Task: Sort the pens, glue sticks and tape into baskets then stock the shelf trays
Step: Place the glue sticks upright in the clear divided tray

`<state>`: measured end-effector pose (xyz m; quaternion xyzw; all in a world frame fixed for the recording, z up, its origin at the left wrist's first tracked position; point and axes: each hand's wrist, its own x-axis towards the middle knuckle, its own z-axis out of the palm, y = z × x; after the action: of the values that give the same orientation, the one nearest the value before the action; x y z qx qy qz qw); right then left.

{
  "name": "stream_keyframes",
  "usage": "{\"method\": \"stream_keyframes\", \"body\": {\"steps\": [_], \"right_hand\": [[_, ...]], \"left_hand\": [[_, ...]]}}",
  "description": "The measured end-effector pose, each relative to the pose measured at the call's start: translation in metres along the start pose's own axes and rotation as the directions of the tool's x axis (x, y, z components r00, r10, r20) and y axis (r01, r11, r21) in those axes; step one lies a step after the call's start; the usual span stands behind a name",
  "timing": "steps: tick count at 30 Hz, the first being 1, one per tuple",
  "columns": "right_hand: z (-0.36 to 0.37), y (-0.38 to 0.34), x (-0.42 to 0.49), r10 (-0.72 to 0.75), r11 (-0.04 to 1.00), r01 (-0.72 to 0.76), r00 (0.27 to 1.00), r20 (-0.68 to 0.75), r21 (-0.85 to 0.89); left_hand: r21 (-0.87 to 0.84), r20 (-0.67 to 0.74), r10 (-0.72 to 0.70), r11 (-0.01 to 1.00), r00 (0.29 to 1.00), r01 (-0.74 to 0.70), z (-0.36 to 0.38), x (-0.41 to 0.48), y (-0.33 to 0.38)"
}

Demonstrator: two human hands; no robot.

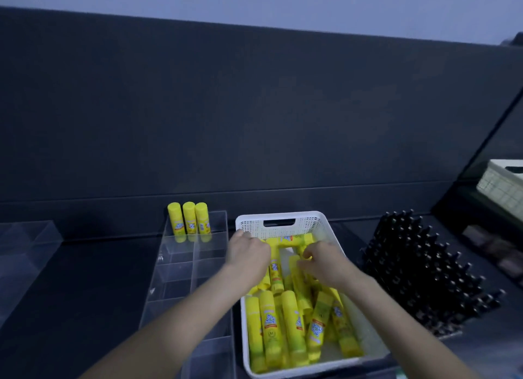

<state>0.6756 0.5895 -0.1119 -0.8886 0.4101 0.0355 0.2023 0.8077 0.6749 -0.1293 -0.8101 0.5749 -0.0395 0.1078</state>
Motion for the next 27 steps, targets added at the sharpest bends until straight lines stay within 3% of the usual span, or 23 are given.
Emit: {"method": "stream_keyframes", "body": {"steps": [3, 6, 11, 16, 22, 27], "right_hand": [[0.014, -0.007, 0.008, 0.035, 0.999, -0.036, 0.999, 0.029, 0.012], [0.016, -0.006, 0.015, 0.041, 0.996, -0.045, 0.997, 0.059, 0.071], [-0.001, 0.008, 0.014, -0.005, 0.950, 0.013, 1.000, -0.028, 0.313], [-0.012, 0.024, 0.013, -0.036, 0.875, 0.123, 0.981, -0.191, 0.468], [-0.009, 0.036, 0.012, -0.080, 0.763, 0.223, 0.964, -0.254, 0.607], [-0.013, 0.041, 0.007, -0.070, 0.657, 0.259, 0.956, -0.285, 0.708]], "left_hand": [[0.130, 0.146, -0.015, 0.992, 0.989, -0.004, 0.007, 0.004, 0.010], [0.130, 0.223, -0.055, 0.991, 0.973, 0.026, 0.004, 0.009, 0.020], [-0.118, 0.289, -0.165, 0.971, 0.943, 0.207, -0.006, 0.017, 0.029], [-0.364, 0.326, -0.259, 0.853, 0.909, 0.374, -0.009, 0.026, 0.025], [-0.447, 0.455, -0.260, 0.760, 0.851, 0.472, -0.007, 0.037, 0.027], [-0.605, 0.377, -0.305, 0.634, 0.874, 0.482, -0.008, 0.039, 0.030]]}}
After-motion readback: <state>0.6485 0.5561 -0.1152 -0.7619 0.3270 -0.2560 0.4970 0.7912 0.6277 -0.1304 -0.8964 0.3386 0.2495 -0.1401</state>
